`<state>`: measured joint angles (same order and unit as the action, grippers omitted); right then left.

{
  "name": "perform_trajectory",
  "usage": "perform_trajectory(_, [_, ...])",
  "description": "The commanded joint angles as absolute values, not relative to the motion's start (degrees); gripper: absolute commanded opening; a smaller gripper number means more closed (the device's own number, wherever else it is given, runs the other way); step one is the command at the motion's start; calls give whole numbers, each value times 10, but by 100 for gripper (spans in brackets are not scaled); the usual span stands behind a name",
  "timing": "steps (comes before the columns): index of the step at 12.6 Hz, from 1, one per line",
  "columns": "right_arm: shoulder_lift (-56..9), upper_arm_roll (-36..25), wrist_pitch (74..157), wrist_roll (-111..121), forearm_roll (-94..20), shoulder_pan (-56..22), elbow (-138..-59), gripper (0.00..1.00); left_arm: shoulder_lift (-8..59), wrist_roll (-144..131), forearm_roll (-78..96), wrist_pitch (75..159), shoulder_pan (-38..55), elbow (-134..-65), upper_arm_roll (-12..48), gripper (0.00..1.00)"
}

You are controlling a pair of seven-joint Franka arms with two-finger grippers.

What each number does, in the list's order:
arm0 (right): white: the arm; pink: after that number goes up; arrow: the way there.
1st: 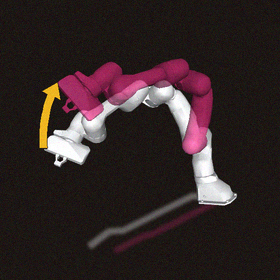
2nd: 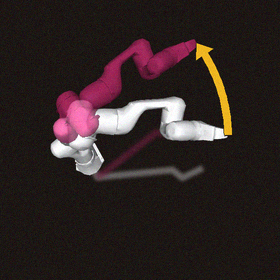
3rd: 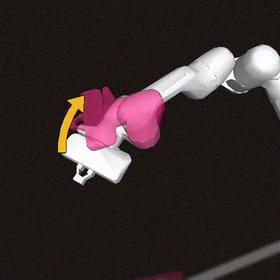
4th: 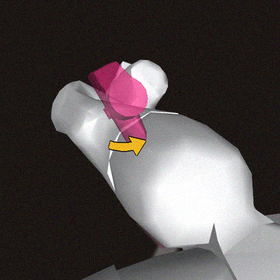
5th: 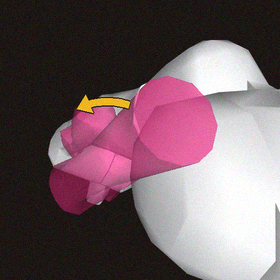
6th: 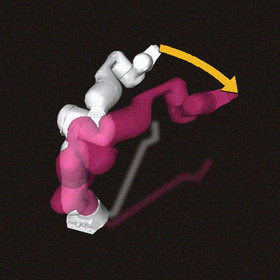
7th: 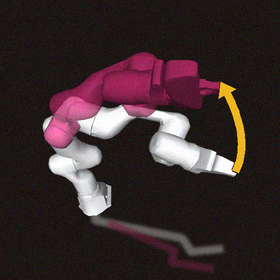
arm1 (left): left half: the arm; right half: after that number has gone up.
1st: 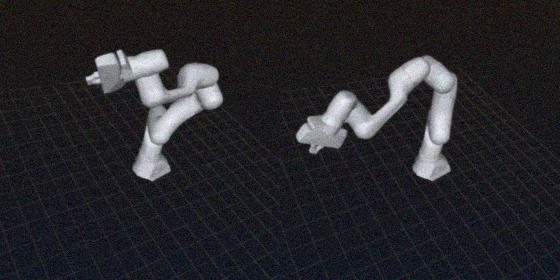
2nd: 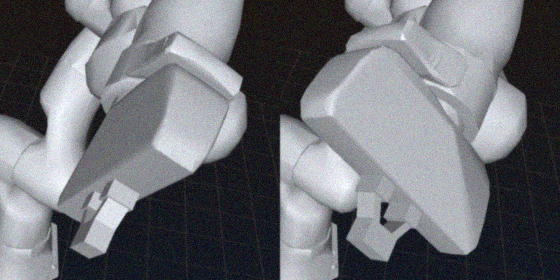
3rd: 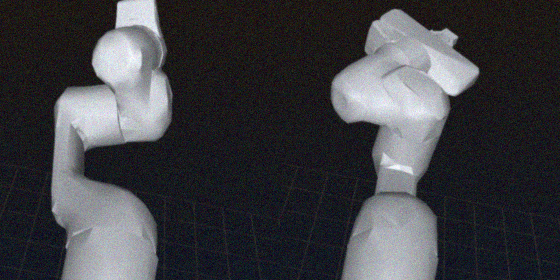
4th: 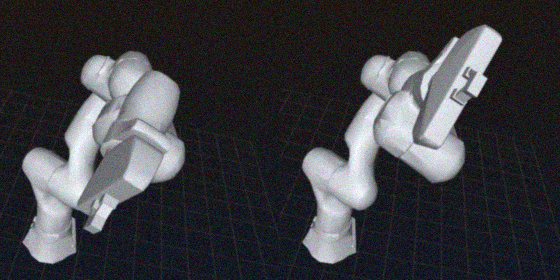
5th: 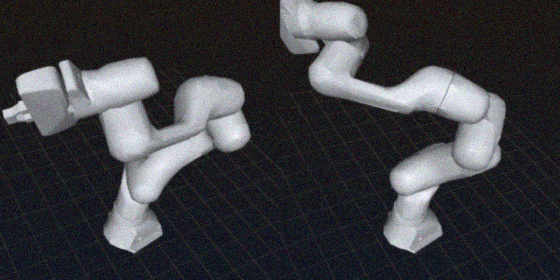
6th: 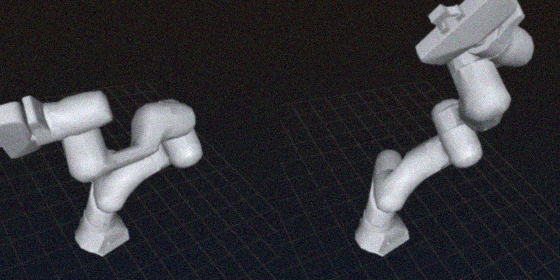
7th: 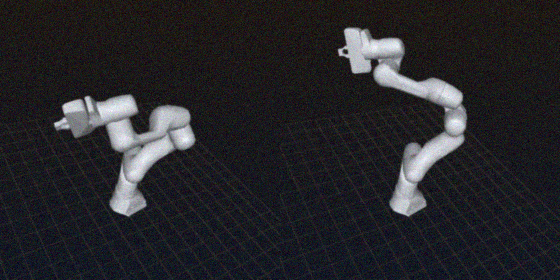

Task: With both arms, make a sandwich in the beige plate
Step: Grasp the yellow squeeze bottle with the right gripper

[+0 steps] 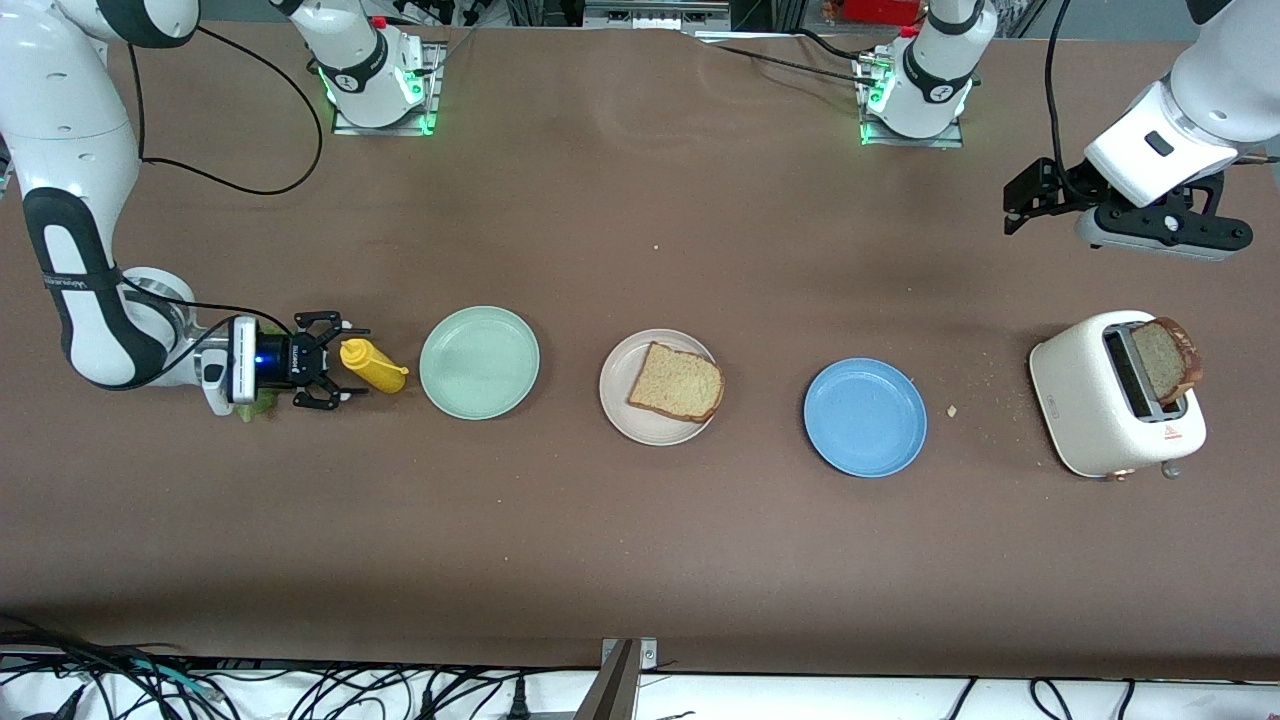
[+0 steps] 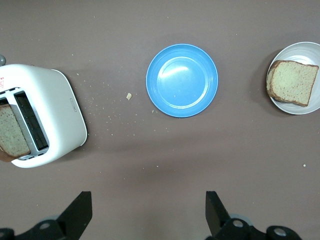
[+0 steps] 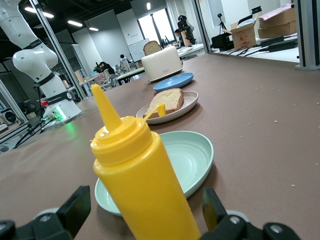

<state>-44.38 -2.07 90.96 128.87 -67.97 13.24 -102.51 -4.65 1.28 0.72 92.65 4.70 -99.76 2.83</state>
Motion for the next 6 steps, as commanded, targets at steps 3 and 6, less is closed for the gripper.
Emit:
perform_trajectory(3, [-454,-19,915,1296,-693,129,-1013,72,-47,17,11,928,49,-991,25,100])
perform_trajectory(6, [-456,-19,917,1296,-693,128,-1013,43,-47,17,12,928,48,-991,25,100])
